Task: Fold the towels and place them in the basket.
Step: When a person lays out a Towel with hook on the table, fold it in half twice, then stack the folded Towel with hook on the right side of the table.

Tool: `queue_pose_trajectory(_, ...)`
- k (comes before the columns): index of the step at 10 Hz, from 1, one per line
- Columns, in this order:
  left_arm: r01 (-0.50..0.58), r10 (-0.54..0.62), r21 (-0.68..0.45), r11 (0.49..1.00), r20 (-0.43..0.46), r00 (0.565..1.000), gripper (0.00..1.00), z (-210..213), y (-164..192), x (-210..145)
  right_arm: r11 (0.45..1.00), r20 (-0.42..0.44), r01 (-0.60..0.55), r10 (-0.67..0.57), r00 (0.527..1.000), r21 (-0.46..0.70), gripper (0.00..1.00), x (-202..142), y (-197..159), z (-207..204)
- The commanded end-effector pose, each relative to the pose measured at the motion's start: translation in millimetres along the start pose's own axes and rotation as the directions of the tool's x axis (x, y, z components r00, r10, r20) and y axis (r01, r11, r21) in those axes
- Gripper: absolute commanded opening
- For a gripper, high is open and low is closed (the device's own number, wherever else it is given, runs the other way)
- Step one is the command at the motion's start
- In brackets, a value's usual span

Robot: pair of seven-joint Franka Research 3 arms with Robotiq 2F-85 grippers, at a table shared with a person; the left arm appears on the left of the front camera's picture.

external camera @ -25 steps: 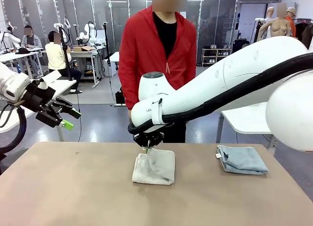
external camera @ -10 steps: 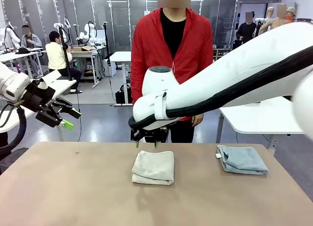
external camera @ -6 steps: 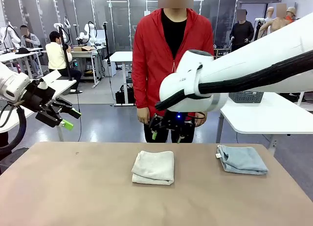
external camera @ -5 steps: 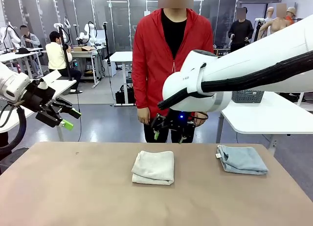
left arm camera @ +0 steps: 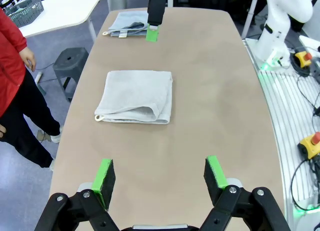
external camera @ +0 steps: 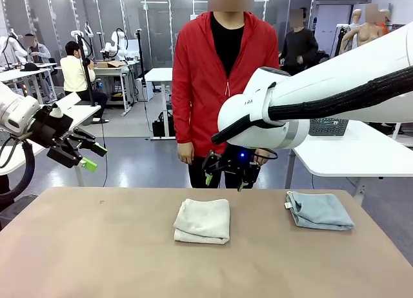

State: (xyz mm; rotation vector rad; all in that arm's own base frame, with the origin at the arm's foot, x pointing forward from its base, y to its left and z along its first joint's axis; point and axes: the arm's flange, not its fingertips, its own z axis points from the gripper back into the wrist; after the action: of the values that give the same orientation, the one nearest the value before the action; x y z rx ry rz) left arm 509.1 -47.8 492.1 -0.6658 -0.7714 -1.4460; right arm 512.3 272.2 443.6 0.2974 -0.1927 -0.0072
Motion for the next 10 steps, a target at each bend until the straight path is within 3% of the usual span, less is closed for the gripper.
queue_pose_trajectory(1, -0.001, 0.001, -0.002, 1.0, -0.01, 1.0, 0.9, 2, 0, 2, 1.0, 0.003, -0.001, 0.001, 1.0, -0.001, 1.0, 1, 0, 1)
queue_pose_trajectory(9, -0.001, 0.001, -0.002, 1.0, -0.01, 1.0, 0.9, 2, 0, 2, 1.0, 0.0, 0.0, 0.0, 1.0, 0.0, 1.0, 0, 0, 0)
queue_pose_trajectory(10, -0.001, 0.001, -0.002, 1.0, -0.01, 1.0, 0.9, 2, 0, 2, 0.999, 0.009, 0.044, -0.044, 0.999, 0.01, 1.0, 4, -6, -14)
